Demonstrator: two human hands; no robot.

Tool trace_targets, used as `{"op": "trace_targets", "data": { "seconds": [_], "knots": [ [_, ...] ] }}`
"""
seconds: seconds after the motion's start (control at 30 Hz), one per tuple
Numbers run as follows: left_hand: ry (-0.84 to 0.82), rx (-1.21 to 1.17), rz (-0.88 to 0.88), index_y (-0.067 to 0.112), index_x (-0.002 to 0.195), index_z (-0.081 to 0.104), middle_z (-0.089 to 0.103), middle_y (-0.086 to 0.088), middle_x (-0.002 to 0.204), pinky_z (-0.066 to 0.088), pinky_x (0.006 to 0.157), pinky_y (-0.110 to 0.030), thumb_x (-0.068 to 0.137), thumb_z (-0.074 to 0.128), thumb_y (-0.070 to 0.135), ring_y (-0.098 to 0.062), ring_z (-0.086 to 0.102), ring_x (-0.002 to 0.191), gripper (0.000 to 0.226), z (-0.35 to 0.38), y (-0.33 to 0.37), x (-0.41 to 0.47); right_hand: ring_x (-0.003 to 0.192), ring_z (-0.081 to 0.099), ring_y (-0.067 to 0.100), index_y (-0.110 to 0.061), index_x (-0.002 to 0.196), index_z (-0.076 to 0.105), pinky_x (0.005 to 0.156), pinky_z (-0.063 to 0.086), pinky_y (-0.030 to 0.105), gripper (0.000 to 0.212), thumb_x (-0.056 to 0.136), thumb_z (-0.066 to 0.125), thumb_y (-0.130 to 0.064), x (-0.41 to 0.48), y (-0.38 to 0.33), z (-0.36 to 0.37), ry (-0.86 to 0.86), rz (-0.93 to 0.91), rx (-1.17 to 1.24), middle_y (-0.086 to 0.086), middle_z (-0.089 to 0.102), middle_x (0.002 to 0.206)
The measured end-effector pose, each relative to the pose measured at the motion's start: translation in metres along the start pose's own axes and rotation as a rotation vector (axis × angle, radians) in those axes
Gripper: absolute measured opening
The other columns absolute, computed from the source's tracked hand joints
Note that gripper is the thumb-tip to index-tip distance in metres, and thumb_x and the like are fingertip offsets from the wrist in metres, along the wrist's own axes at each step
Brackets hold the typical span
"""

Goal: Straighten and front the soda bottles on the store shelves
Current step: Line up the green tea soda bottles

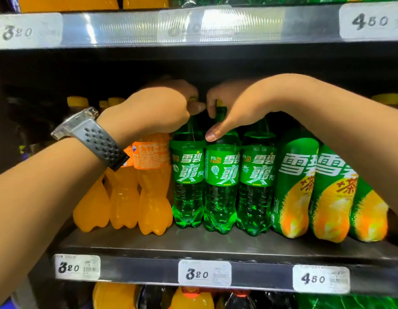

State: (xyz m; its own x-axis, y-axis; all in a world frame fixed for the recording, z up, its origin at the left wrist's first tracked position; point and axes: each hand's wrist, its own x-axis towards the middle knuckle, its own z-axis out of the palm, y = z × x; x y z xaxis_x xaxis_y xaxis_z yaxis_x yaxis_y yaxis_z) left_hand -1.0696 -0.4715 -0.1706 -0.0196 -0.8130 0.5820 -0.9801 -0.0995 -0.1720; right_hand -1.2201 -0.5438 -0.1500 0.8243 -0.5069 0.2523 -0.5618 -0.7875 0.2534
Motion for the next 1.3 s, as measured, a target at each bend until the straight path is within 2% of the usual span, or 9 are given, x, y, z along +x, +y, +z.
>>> {"op": "trace_targets", "data": {
  "seconds": [0.13,0.27,0.4,0.6,0.73,0.8,1.0,1.17,1.3],
  "knots": [
    [0.000,-0.051,0.034,0.022,0.108,0.058,0.060,-0.006,0.100,0.046,0.076,-0.036,0.099,0.042,0.043,-0.027,0.055,0.088,0.028,-0.001,-0.004,-0.004,0.077,0.054,0.007,-0.037,0.088,0.050,0.058,0.038,0.025,0.054,0.056,0.065,-0.077,0.001,0.001,-0.003,-0.015,-0.022,0.013,-0.010,0.057,0.092],
    [0.031,-0.144,0.103,0.024,0.113,0.060,0.061,-0.003,0.104,0.039,0.071,-0.030,0.099,0.044,0.041,-0.022,0.054,0.089,0.027,-0.001,-0.010,-0.010,0.080,0.057,0.011,-0.039,0.083,0.051,0.062,0.041,0.027,0.059,0.045,0.063,-0.082,0.001,0.003,-0.004,-0.025,-0.036,0.056,-0.008,0.059,0.093],
    [0.038,-0.158,0.141,0.027,0.113,0.058,0.062,-0.002,0.104,0.039,0.071,-0.030,0.098,0.042,0.043,-0.021,0.055,0.089,0.027,-0.001,-0.015,-0.012,0.079,0.058,0.010,-0.040,0.084,0.052,0.061,0.040,0.027,0.060,0.044,0.063,-0.083,0.001,0.007,-0.004,-0.023,-0.048,0.067,-0.009,0.060,0.092],
    [0.068,-0.147,0.064,0.034,0.109,0.057,0.060,0.004,0.096,0.040,0.068,-0.031,0.092,0.044,0.059,-0.018,0.055,0.083,0.034,-0.002,-0.013,-0.013,0.082,0.056,0.002,-0.039,0.104,0.050,0.073,0.047,0.030,0.067,0.055,0.061,-0.084,-0.003,0.007,-0.002,0.010,-0.032,0.081,-0.017,0.056,0.095],
    [0.074,-0.184,0.055,0.035,0.111,0.059,0.061,0.007,0.101,0.042,0.071,-0.030,0.089,0.048,0.061,-0.017,0.057,0.088,0.036,-0.007,-0.016,-0.015,0.081,0.064,0.012,-0.039,0.101,0.054,0.080,0.052,0.038,0.041,0.072,0.060,-0.069,-0.003,0.015,-0.005,0.069,-0.015,0.158,-0.011,0.063,0.092],
    [0.049,-0.187,0.058,0.031,0.112,0.060,0.063,0.004,0.103,0.046,0.075,-0.031,0.091,0.049,0.056,-0.018,0.058,0.091,0.034,-0.009,-0.017,-0.015,0.080,0.063,0.012,-0.037,0.094,0.058,0.078,0.051,0.035,0.032,0.075,0.061,-0.064,-0.003,0.017,-0.006,0.078,-0.019,0.142,-0.011,0.065,0.088],
    [-0.053,-0.106,0.056,0.027,0.117,0.059,0.063,-0.001,0.109,0.049,0.086,-0.039,0.094,0.046,0.052,-0.023,0.058,0.096,0.036,-0.012,-0.015,-0.009,0.070,0.060,0.005,-0.029,0.088,0.063,0.058,0.038,0.024,0.038,0.074,0.063,-0.064,0.003,0.014,0.000,0.155,0.004,0.138,-0.009,0.069,0.076],
    [-0.041,-0.092,0.081,0.030,0.125,0.057,0.063,-0.001,0.115,0.048,0.088,-0.037,0.093,0.049,0.054,-0.024,0.058,0.100,0.041,-0.013,-0.022,-0.009,0.071,0.061,0.008,-0.028,0.088,0.060,0.060,0.039,0.026,0.039,0.074,0.062,-0.065,0.001,0.012,0.000,0.130,0.055,0.173,-0.007,0.070,0.076],
    [-0.003,-0.191,0.055,0.033,0.131,0.052,0.063,0.006,0.114,0.045,0.080,-0.029,0.091,0.050,0.056,-0.017,0.058,0.099,0.046,-0.014,-0.037,-0.019,0.083,0.060,0.010,-0.028,0.095,0.062,0.076,0.048,0.029,0.042,0.076,0.059,-0.066,-0.002,0.008,-0.003,0.107,0.090,0.170,-0.009,0.067,0.089]
  ]
}}
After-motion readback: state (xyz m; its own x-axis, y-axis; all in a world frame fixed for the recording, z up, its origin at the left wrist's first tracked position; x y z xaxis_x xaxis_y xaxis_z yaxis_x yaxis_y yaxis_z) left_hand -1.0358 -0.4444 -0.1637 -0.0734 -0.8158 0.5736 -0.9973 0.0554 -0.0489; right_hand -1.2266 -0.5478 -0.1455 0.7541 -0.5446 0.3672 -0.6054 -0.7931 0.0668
